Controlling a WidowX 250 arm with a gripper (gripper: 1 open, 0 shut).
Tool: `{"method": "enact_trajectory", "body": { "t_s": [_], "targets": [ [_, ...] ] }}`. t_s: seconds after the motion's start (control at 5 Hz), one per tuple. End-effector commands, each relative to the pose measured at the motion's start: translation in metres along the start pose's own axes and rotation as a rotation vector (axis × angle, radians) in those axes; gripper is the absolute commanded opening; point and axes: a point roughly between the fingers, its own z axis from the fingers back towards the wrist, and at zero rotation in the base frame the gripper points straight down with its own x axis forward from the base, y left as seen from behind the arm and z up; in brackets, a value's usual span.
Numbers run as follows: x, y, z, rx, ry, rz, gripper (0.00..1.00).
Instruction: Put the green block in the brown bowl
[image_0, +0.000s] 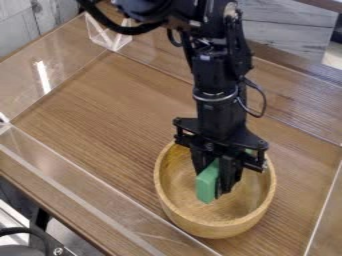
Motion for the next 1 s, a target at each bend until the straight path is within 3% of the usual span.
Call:
{"method": "enact_trajectory", "body": {
  "t_s": [0.0,0.8],
  "targets": [
    [0.0114,-0.0015,0.0112,-0.012,-0.050,-0.007,0.00],
    [0.0134,0.0009,0.0116,-0.027,-0.045,0.000,0.00]
  ]
}}
